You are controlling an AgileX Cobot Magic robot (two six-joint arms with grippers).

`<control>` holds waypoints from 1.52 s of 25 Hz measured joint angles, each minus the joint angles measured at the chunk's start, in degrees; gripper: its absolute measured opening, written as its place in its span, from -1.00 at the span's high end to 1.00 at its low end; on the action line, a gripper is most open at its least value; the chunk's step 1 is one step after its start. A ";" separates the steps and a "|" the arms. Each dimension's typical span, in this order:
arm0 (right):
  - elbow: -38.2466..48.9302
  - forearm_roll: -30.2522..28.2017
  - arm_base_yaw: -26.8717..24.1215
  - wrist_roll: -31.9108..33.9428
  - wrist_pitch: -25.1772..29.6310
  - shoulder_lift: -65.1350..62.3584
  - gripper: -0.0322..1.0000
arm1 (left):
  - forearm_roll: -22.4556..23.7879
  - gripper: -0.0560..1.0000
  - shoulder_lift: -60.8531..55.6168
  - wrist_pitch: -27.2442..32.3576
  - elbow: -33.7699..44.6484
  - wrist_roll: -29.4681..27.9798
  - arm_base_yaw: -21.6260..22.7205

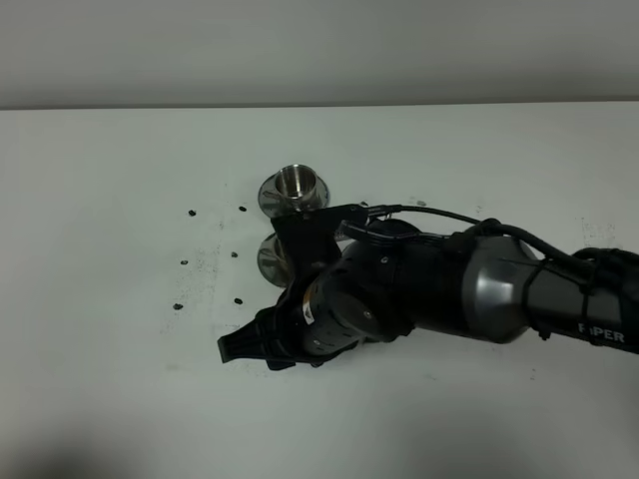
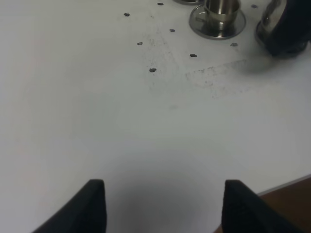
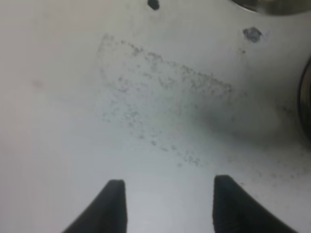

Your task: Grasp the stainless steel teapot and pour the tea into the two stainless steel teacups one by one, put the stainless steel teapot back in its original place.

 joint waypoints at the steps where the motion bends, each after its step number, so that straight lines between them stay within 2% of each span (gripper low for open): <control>1: 0.00 0.01 0.00 0.00 0.00 0.52 0.11 | 0.05 -0.09 0.00 0.00 0.00 0.00 0.00; 7: 0.07 -2.18 -0.42 0.00 0.79 1.25 0.11 | 0.43 -0.09 0.00 0.00 0.00 0.00 0.00; 13: 0.07 -3.96 -1.83 0.00 4.06 1.25 0.11 | 1.30 -0.09 0.00 0.00 0.00 0.00 0.00; 31: 0.07 -6.50 -3.89 0.05 9.73 1.42 0.11 | 1.30 -0.09 0.00 0.00 0.00 0.00 0.00; 34: 0.07 -5.99 -3.60 0.05 10.06 1.42 0.11 | 1.30 -0.09 0.00 0.00 0.00 0.00 0.00; 38: 0.07 -4.53 -0.71 -0.18 10.13 0.42 0.11 | 1.30 -0.09 0.00 -0.05 0.00 0.00 0.00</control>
